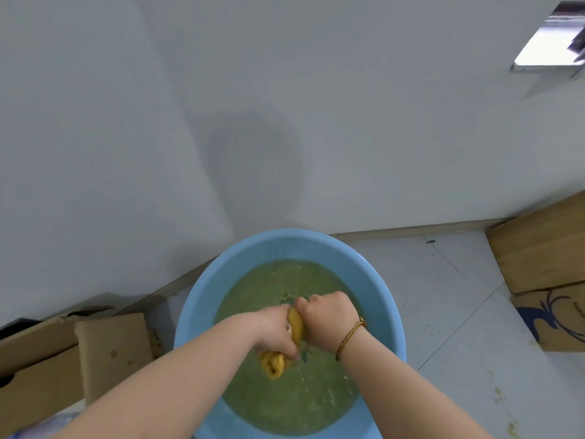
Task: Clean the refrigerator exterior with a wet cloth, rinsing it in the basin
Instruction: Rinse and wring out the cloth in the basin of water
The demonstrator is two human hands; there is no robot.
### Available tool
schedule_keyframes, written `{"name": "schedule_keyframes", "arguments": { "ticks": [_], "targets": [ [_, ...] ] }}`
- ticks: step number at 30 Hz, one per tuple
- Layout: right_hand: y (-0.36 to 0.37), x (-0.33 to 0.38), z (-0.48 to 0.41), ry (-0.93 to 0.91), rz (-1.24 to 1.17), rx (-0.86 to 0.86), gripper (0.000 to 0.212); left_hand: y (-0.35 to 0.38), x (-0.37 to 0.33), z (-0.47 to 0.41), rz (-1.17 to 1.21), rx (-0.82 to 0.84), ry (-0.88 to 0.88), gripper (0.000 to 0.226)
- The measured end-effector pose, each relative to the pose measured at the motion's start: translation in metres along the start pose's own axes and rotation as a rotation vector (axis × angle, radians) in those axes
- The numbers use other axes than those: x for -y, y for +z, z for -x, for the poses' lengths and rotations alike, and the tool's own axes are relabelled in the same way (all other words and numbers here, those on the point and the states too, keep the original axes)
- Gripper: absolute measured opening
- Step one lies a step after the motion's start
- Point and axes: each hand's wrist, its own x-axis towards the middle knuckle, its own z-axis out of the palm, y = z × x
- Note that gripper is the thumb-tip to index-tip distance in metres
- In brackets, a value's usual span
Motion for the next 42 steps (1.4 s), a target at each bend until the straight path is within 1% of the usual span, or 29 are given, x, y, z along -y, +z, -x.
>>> {"name": "schedule_keyframes", "arguments": {
  "ticks": [2, 4, 5, 6, 8, 9, 10, 12, 13, 14, 15, 16, 17, 18, 19, 20, 21, 22, 23, 24, 25, 27, 29, 31, 33, 35, 38, 40, 42],
  "targets": [
    [-0.005, 0.004, -0.006, 0.103, -0.101, 0.156, 0.024, 0.005, -0.003, -0.001, -0.284, -0.142, 0.001, 0.057],
    [-0.011, 0.005, -0.009, 0.191, -0.216, 0.271, 0.015, 0.005, -0.003, -0.002, -0.55, -0.276, 0.086, 0.048],
    [-0.013, 0.003, -0.01, 0.245, -0.344, 0.339, 0.008, 0.003, -0.002, -0.002, -0.651, -0.324, 0.15, 0.043],
    [-0.014, 0.0, -0.011, 0.308, -0.511, 0.401, 0.006, 0.0, 0.0, -0.003, -0.728, -0.359, 0.212, 0.041],
    [-0.014, -0.003, -0.011, 0.381, -0.832, 0.482, 0.017, -0.007, 0.004, -0.005, -0.828, -0.392, 0.295, 0.04],
    [-0.014, -0.003, -0.01, 0.396, -0.904, 0.496, 0.018, -0.009, 0.006, -0.005, -0.868, -0.407, 0.31, 0.04],
    [-0.015, -0.002, -0.01, 0.404, -0.912, 0.492, 0.018, -0.008, 0.008, -0.004, -0.893, -0.429, 0.311, 0.04],
    [-0.013, 0.003, -0.01, 0.455, -0.749, 0.427, 0.025, -0.002, 0.01, -0.002, -0.829, -0.498, 0.245, 0.047],
    [-0.013, 0.005, -0.01, 0.496, -0.623, 0.352, 0.025, 0.001, 0.011, -0.001, -0.697, -0.54, 0.183, 0.055],
    [-0.012, 0.008, -0.009, 0.524, -0.505, 0.244, 0.022, 0.005, 0.008, 0.004, -0.492, -0.578, 0.101, 0.066],
    [-0.011, 0.011, -0.006, 0.532, -0.386, 0.134, 0.021, 0.007, 0.007, 0.006, -0.221, -0.588, 0.012, 0.077],
    [-0.008, 0.013, -0.003, 0.523, -0.235, 0.015, 0.02, 0.009, 0.006, 0.008, 0.129, -0.566, -0.055, 0.085],
    [-0.005, 0.016, 0.0, 0.514, -0.084, -0.145, 0.02, 0.01, 0.006, 0.01, 0.548, -0.496, -0.092, 0.09],
    [0.002, 0.016, 0.001, 0.53, -0.024, -0.316, 0.019, 0.01, 0.005, 0.009, 0.966, -0.393, -0.096, 0.094],
    [0.006, 0.018, 0.001, 0.5, -0.013, -0.444, 0.012, 0.01, 0.005, 0.009, 1.279, -0.286, -0.129, 0.1],
    [0.007, 0.019, 0.002, 0.457, 0.001, -0.543, 0.006, 0.01, 0.004, 0.008, 1.477, -0.243, -0.172, 0.102],
    [0.007, 0.02, 0.002, 0.423, -0.006, -0.622, 0.015, 0.011, 0.003, 0.007, 1.61, -0.273, -0.198, 0.097],
    [0.008, 0.023, 0.001, 0.371, -0.061, -0.689, 0.021, 0.011, 0.002, 0.004, 1.699, -0.341, -0.22, 0.082],
    [0.005, 0.027, 0.001, 0.318, -0.11, -0.741, 0.02, 0.012, 0.001, 0.0, 1.753, -0.395, -0.23, 0.061],
    [0.003, 0.032, 0.001, 0.267, -0.165, -0.767, 0.015, 0.012, -0.003, 0.0, 1.803, -0.391, -0.221, 0.042],
    [0.001, 0.038, 0.001, 0.259, -0.231, -0.765, 0.013, 0.011, -0.007, 0.001, 1.847, -0.373, -0.199, 0.033],
    [0.004, 0.048, 0.002, 0.33, -0.442, -0.707, 0.012, 0.004, -0.013, 0.004, 1.938, -0.372, -0.086, 0.024],
    [-0.004, 0.053, 0.007, 0.491, -0.732, -0.602, 0.008, -0.001, -0.012, 0.001, 1.951, -0.457, 0.063, 0.006],
    [-0.012, 0.053, 0.007, 0.638, -1.125, -0.305, 0.011, -0.003, -0.009, -0.002, 1.883, -0.577, 0.178, 0.008],
    [-0.013, 0.047, 0.004, 0.6, -1.254, -0.212, 0.014, -0.008, -0.008, 0.0, 1.781, -0.654, 0.24, 0.018],
    [-0.017, 0.043, 0.001, 0.522, -1.33, -0.139, 0.022, -0.013, -0.009, 0.003, 1.733, -0.664, 0.256, 0.03],
    [-0.02, 0.037, 0.002, 0.46, -1.546, 0.048, 0.029, -0.014, -0.01, 0.006, 1.775, -0.586, 0.257, 0.046],
    [-0.022, 0.032, 0.004, 0.415, -1.693, 0.229, 0.029, -0.014, -0.01, 0.009, 1.822, -0.523, 0.272, 0.056],
    [-0.025, 0.026, 0.007, 0.36, -1.782, 0.386, 0.03, -0.015, -0.01, 0.013, 1.791, -0.484, 0.282, 0.061]
  ]
}}
